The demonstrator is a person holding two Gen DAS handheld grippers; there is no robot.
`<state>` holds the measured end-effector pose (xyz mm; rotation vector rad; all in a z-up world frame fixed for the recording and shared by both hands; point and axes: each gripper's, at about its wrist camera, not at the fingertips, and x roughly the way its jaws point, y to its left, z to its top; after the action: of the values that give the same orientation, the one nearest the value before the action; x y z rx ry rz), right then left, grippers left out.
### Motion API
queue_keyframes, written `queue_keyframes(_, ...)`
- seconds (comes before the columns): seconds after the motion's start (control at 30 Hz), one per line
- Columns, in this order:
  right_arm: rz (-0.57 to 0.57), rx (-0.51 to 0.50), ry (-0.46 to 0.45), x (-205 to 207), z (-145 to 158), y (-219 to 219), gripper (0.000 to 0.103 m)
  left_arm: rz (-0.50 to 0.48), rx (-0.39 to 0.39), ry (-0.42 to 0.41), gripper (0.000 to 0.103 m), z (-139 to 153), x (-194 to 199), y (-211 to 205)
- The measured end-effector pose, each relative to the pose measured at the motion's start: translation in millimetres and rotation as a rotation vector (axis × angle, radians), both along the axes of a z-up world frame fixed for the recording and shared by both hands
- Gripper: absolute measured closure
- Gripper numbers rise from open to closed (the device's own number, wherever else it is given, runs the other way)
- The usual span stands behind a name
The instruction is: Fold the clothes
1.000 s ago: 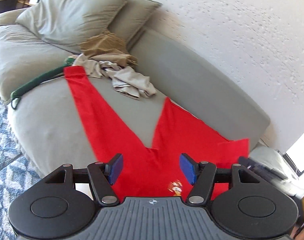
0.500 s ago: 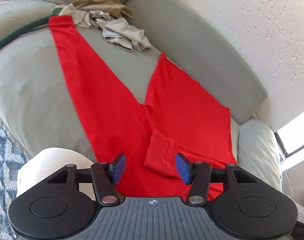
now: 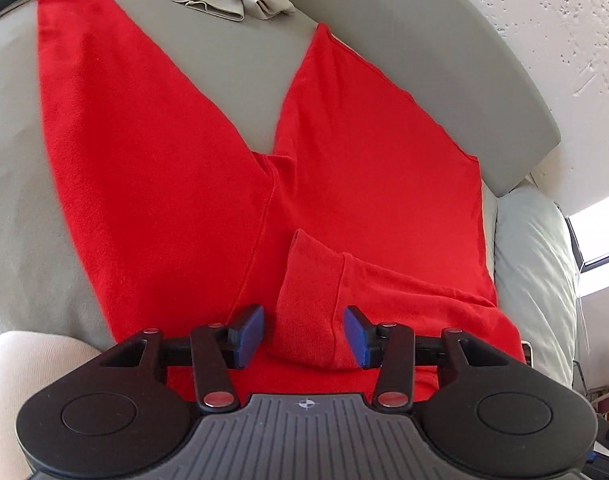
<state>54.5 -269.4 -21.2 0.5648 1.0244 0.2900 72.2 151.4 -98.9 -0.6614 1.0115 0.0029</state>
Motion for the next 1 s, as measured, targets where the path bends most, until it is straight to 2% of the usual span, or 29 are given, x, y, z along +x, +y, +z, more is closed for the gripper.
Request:
queue_keyframes(0.13,-0.061,0.035,-0.021,-11,10,-27,0.042,-0.031,0.013,0.004,0.060,-1,16,-2)
queue_keyframes(0.2,-0.085,0.038,-0.011,-11,0,-36,0.036,-0.046,0.021,0.003,0.061,-4,24,-4)
queue_keyframes(0.27,-0.132,0.014,0.023,-9,-13,-42,0.036,-0.067,0.061,-0.004,0.077,-3,27,-7)
queue_keyframes(0.3,-0.146,0.011,0.031,-9,-19,-42,0.036,-0.081,0.089,-0.006,0.097,-2,29,-9)
queue_keyframes(0.33,-0.157,0.018,0.044,-9,-26,-43,0.036,-0.091,0.108,-0.013,0.100,1,28,-11)
queue_keyframes(0.43,-0.139,0.011,0.035,-7,-36,-40,0.036,-0.104,0.115,-0.072,0.101,11,22,-15)
queue_keyframes(0.53,-0.159,-0.045,-0.026,-4,-40,-42,0.037,-0.090,0.081,-0.119,0.101,23,15,-12)
queue_keyframes(0.57,-0.179,-0.051,-0.044,-2,-42,-44,0.042,-0.080,0.066,-0.127,0.101,26,13,-10)
queue_keyframes(0.67,-0.289,0.057,-0.053,10,-57,-63,0.059,-0.051,0.025,-0.120,0.101,28,15,-1)
queue_keyframes(0.77,-0.372,0.164,-0.001,31,-79,-75,0.060,-0.046,0.018,-0.095,0.101,24,20,2)
queue_keyframes(0.97,-0.478,0.206,0.033,58,-107,-76,0.061,-0.035,-0.014,-0.063,0.101,16,28,4)
queue_keyframes(1.0,-0.494,0.213,0.036,63,-111,-76,0.075,-0.034,-0.018,-0.059,0.101,15,28,5)
